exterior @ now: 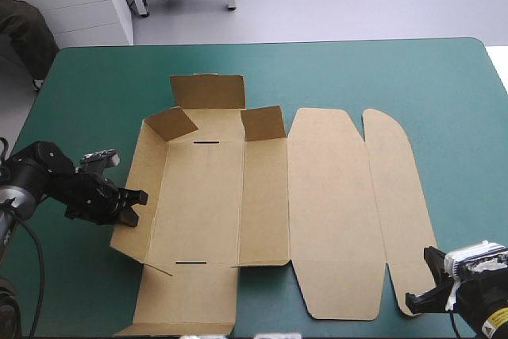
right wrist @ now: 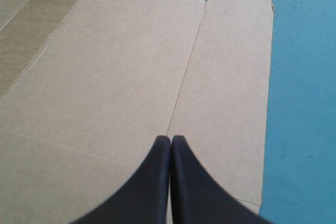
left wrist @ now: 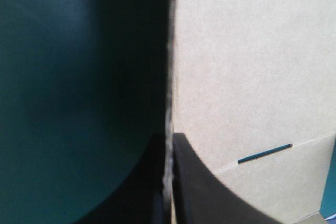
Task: Fold the box
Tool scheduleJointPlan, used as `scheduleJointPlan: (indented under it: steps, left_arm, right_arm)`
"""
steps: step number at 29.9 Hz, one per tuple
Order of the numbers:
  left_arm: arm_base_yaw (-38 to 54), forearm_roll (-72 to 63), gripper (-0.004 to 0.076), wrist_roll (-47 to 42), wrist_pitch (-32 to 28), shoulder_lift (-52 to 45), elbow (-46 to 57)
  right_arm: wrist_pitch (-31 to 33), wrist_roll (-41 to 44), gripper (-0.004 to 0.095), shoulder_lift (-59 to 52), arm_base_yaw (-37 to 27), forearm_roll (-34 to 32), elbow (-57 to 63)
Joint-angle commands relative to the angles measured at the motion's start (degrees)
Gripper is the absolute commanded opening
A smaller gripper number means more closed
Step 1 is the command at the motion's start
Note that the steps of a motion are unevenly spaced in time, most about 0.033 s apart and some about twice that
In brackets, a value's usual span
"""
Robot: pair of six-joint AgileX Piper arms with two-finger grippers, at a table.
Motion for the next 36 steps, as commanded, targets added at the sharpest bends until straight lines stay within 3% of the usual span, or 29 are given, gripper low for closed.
scheduleJointPlan:
  steps: [1,8,17,23,30,36]
  left_arm:
    - [-2.9,4.5,-0.001,-2.4,4.8,-0.7,-4.7]
    - [-15.9,22.6,-0.001,-8.7,4.8,5.4,-18.9]
    - [-32.8,54.8,-0.001,-3.2,1.0,16.6,-36.4]
    - [-41.6,68.9,-0.001,-2.0,-11.4,17.9,-37.7]
    - [-47.7,71.5,-0.001,-3.3,-20.2,17.9,-37.4]
    - [-52.8,84.5,-0.001,-12.2,-25.5,16.7,-31.7]
  right_arm:
    - [-3.7,-0.6,-0.002,0.8,-0.3,-0.3,-1.4]
    - [-3.7,-0.6,-0.002,0.8,-0.3,-0.3,-1.4]
    - [-3.7,-0.6,-0.002,0.8,-0.3,-0.3,-1.4]
    - [-3.7,-0.6,-0.002,0.8,-0.3,-0.3,-1.4]
    - [-3.7,-0.6,-0.002,0.8,-0.3,-0.3,-1.4]
    - [-3.7,-0.6,-0.002,0.8,-0.3,-0.3,-1.4]
